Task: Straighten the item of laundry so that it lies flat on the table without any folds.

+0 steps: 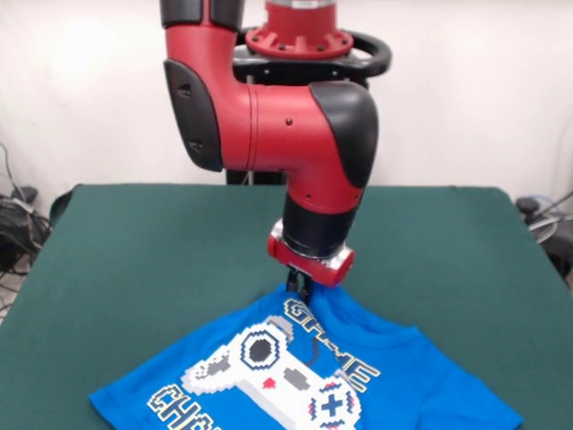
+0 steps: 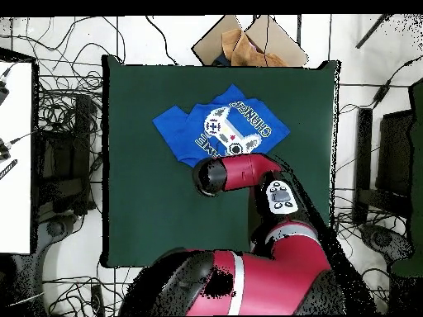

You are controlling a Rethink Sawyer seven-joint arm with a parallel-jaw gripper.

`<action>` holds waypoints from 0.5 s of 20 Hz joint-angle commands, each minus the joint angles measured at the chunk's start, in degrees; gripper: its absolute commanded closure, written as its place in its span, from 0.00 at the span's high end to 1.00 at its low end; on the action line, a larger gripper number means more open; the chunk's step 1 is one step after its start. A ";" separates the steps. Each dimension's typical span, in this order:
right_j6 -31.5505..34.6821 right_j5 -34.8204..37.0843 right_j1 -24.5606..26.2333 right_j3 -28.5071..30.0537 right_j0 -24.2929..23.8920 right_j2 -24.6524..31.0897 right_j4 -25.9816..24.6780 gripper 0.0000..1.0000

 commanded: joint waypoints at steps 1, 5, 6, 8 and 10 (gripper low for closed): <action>-4.02 -0.34 6.61 -4.15 -3.35 2.67 -0.83 0.00; -5.79 9.21 5.77 -3.69 -5.38 4.61 3.78 0.00; -5.74 10.99 5.58 -3.61 -5.21 4.53 4.40 0.00; -3.73 13.31 5.39 -3.36 -3.78 3.28 5.35 0.00; 1.00 14.72 5.49 -1.70 -2.06 1.56 7.43 0.00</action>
